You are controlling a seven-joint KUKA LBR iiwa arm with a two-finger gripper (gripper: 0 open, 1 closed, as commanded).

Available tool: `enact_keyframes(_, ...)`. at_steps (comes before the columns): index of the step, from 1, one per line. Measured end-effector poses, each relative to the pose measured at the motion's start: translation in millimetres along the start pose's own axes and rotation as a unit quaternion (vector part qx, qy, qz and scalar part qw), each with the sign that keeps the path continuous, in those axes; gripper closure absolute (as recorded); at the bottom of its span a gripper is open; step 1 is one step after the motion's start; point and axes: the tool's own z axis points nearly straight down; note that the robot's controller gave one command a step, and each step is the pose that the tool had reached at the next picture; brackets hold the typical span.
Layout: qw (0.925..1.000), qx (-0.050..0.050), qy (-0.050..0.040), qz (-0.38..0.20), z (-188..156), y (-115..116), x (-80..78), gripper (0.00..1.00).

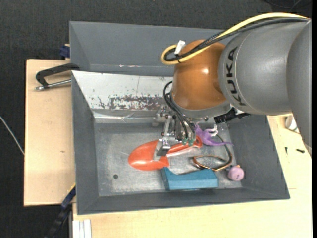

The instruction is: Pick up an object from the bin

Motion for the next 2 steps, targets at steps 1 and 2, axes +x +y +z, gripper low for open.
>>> enact_keyframes(1,0.9966,-0.004,-0.0020,0.082,84.9,13.0,-2.7,1.00)
enact_keyframes(2,0.9966,-0.004,-0.0022,0.082,85.0,13.1,-2.8,1.00)
